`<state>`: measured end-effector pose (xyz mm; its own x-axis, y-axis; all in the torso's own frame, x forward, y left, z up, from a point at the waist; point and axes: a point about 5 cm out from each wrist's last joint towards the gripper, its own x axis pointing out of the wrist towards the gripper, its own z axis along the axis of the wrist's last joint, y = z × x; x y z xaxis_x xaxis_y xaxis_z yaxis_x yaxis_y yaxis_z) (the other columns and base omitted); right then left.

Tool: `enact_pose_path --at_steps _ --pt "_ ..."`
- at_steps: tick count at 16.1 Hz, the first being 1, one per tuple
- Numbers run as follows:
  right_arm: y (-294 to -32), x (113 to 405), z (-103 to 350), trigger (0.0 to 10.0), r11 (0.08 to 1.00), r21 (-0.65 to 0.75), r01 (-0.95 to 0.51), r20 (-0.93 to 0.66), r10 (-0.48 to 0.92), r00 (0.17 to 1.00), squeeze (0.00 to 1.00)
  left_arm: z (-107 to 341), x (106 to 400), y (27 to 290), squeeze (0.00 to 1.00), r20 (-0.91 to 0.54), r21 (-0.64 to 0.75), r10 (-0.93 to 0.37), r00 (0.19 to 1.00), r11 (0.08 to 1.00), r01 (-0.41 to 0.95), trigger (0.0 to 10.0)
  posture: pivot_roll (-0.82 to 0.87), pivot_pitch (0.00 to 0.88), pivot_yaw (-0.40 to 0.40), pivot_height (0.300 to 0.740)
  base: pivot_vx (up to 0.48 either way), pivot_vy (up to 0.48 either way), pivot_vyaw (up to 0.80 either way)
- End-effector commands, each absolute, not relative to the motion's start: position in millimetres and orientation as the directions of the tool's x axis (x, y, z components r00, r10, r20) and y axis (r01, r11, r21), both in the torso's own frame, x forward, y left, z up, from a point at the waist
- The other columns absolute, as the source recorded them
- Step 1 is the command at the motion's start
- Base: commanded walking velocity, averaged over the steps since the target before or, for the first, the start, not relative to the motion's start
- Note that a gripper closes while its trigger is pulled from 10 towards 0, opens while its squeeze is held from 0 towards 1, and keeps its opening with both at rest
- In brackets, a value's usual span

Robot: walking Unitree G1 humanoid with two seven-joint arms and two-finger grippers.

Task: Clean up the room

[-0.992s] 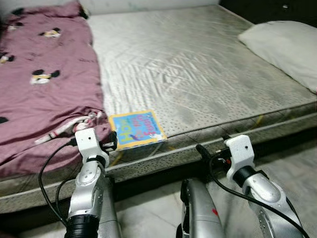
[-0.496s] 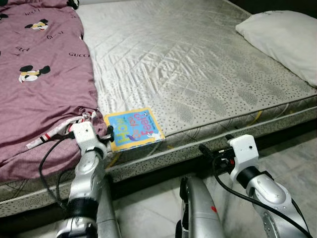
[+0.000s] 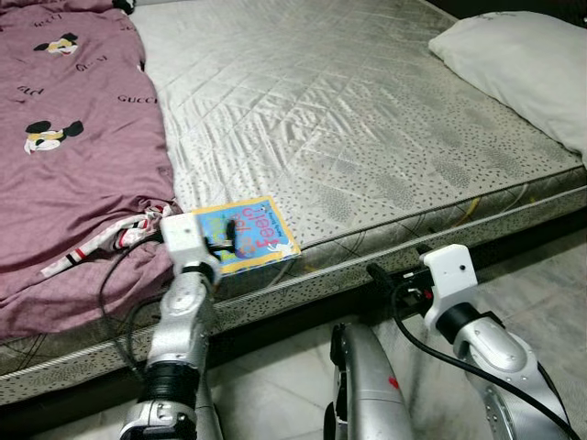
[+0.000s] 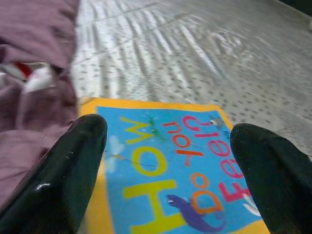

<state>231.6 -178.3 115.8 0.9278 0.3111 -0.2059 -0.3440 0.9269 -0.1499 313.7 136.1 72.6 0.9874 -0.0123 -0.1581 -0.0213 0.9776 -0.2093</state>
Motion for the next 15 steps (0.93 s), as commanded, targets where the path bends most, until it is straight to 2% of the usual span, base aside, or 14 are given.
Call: enact_pose_path --at_steps 1,6,8,10,11,13,15 --pt "-178 233 116 10.0 0.929 -0.155 -0.337 -0.202 0.304 0.931 0.0 70 316 131 0.0 -0.173 -0.214 -0.039 0.984 0.977 0.001 10.0 -0.23 0.079 -0.022 0.533 0.0 0.0 0.0" --pt "-177 239 122 10.0 0.928 -0.167 -0.332 -0.176 0.303 0.937 0.0 33 304 129 0.0 -0.361 -0.302 -0.031 0.932 0.95 -0.085 10.0 -0.24 0.072 -0.02 0.533 0.0 0.0 0.0" --pt "-177 242 124 10.0 0.927 -0.171 -0.333 -0.169 0.305 0.937 0.0 28 301 131 0.0 -0.383 -0.328 -0.017 0.923 0.937 -0.119 10.0 -0.24 0.068 -0.023 0.533 0.0 0.0 0.0" --pt "-176 243 123 10.0 0.926 -0.173 -0.335 -0.167 0.307 0.937 0.0 28 300 135 0.0 -0.381 -0.337 0.008 0.924 0.93 -0.147 10.0 -0.24 0.068 -0.024 0.533 0.0 0.0 0.0" --pt "-176 244 123 10.0 0.925 -0.175 -0.336 -0.166 0.309 0.936 0.0 31 300 144 0.0 -0.356 -0.334 0.063 0.932 0.923 -0.19 10.0 -0.23 0.065 -0.025 0.533 0.0 0.0 0.0" --pt "-177 244 122 10.0 0.924 -0.177 -0.338 -0.169 0.309 0.936 0.0 43 300 160 0.0 -0.264 -0.339 0.16 0.951 0.908 -0.247 10.0 -0.23 0.064 -0.028 0.533 0.0 0.0 0.0" --pt "-176 245 122 10.0 0.924 -0.178 -0.339 -0.17 0.311 0.935 0.0 56 301 167 0.0 -0.194 -0.345 0.203 0.96 0.902 -0.261 10.0 -0.22 0.061 -0.029 0.533 0.0 0.0 0.0"
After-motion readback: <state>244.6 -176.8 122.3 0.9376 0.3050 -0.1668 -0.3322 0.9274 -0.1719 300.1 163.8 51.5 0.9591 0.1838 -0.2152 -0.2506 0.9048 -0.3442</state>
